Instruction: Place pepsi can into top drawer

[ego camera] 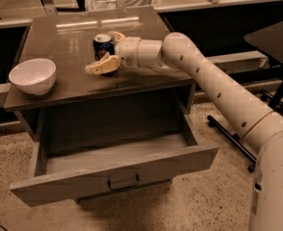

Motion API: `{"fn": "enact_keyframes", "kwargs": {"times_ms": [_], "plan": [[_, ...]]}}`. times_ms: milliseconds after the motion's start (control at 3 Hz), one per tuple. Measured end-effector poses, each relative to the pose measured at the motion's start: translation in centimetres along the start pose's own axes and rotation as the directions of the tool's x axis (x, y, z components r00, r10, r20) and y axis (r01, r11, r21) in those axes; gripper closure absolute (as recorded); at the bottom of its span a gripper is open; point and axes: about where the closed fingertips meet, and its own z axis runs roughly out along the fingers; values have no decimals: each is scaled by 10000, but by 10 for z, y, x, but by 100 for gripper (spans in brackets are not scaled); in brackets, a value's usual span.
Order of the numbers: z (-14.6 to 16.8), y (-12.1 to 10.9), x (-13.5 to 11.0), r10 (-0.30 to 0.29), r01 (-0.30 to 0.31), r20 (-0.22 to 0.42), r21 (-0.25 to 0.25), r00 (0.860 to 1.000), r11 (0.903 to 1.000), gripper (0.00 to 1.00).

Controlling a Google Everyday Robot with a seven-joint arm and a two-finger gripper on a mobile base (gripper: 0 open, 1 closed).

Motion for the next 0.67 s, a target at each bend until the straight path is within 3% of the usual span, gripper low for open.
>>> {"fn": "enact_keyframes", "kwargs": {"times_ms": [333,667], "plan": [[3,-12,-9,-262,258,162,283,9995,9993,19],[-1,-18,-14,-247,247,-22,261,9997,9994,50]]}}
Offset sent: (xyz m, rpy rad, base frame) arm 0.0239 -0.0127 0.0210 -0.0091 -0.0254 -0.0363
